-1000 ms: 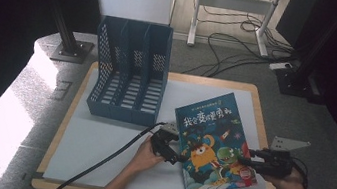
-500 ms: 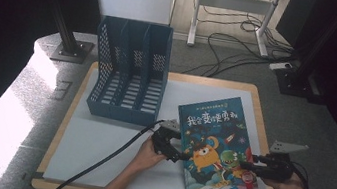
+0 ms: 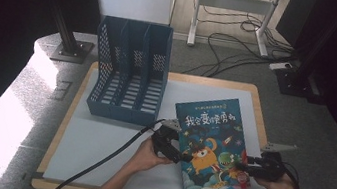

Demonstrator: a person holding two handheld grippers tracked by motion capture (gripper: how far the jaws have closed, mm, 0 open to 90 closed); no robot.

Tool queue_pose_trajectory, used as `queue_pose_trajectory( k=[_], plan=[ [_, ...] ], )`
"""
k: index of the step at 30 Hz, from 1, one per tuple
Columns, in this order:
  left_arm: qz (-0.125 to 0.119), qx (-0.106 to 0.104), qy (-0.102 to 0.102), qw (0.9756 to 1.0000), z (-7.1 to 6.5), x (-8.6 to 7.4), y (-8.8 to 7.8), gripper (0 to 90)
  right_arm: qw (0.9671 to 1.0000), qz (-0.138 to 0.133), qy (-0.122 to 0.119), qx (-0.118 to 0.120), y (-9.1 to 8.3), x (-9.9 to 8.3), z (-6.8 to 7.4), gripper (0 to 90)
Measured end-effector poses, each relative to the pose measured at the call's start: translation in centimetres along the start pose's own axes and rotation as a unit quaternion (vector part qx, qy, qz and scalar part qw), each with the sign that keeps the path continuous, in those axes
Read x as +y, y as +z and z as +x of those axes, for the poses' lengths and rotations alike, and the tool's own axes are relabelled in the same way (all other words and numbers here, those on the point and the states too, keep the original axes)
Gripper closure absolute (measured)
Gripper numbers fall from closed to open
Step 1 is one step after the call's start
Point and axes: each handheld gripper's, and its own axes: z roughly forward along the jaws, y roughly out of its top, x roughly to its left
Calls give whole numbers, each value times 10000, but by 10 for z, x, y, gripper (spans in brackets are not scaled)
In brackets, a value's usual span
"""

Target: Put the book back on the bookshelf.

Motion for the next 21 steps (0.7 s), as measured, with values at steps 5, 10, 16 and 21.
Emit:
queue_pose_trajectory(
  k=[5,10,16,21],
  plan=[
    [17,259,46,9997,-4,2,-4,231,9999,-21,-4,-129,1,-1,2,473],
    [-59,251,55,9997,-8,5,-11,387,9991,85,3,-413,8,-1,4,438],
    [-20,96,-245,9997,1,5,-12,459,9988,35,-24,-496,9,-3,6,439],
    [-176,-165,-369,9990,5,7,-17,557,9986,-44,-68,-521,6,-4,7,438]
  ],
)
